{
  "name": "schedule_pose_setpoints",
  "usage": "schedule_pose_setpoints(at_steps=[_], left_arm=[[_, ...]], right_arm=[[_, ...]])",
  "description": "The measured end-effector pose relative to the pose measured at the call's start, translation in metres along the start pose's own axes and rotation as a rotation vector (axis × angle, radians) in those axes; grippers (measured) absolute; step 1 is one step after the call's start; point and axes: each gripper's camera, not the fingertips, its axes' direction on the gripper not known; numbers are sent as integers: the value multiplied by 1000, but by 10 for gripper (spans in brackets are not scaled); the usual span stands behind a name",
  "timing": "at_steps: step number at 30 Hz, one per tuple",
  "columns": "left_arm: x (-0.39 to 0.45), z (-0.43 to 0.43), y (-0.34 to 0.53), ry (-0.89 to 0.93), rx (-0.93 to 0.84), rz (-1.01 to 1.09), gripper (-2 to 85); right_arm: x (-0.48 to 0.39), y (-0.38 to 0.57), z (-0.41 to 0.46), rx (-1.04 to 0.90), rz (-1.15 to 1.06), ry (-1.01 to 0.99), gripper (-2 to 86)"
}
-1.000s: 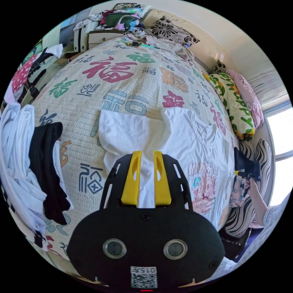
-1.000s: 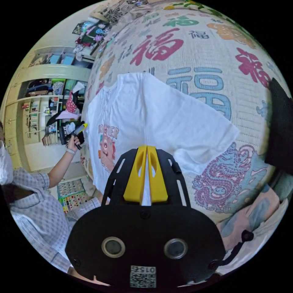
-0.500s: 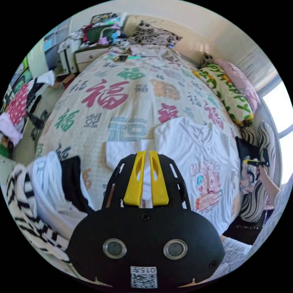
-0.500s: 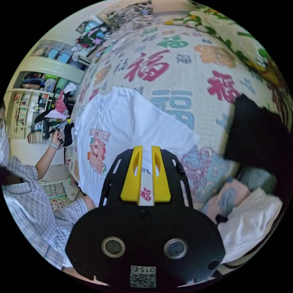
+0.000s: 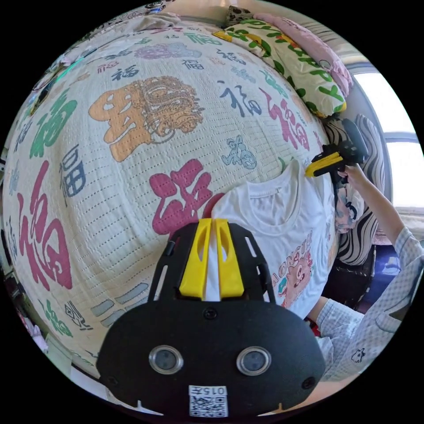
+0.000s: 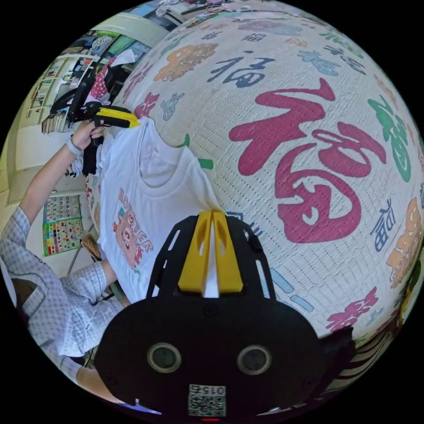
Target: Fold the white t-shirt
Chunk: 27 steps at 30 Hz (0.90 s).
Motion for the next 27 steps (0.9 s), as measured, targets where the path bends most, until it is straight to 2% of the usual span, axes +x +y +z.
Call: schedule_pose_setpoints(at_steps=[4, 7, 10, 12, 15, 19, 22, 27], left_arm=[[-1, 22, 5, -50, 83, -75, 45], [0, 29, 16, -115, 170, -172, 64], [33, 29, 17, -64, 287, -35, 67], [67, 40, 6, -29, 288, 104, 71], [143, 76, -25, 19, 201, 376, 89], [252, 155, -67, 110, 33, 687, 98], [311, 221, -88, 109, -116, 790, 106], [367, 300, -101, 84, -226, 842, 116]], right_arm=[[18, 25, -18, 275, 162, 45, 6], [30, 68, -27, 376, 225, -31, 28], [25, 137, -26, 433, 298, -8, 67], [20, 185, -17, 439, 384, 7, 77], [14, 263, 11, 470, 576, -14, 82], [23, 335, 62, 523, 771, -185, 93], [33, 356, 89, 577, 793, -294, 100], [46, 379, 112, 611, 786, -332, 84]])
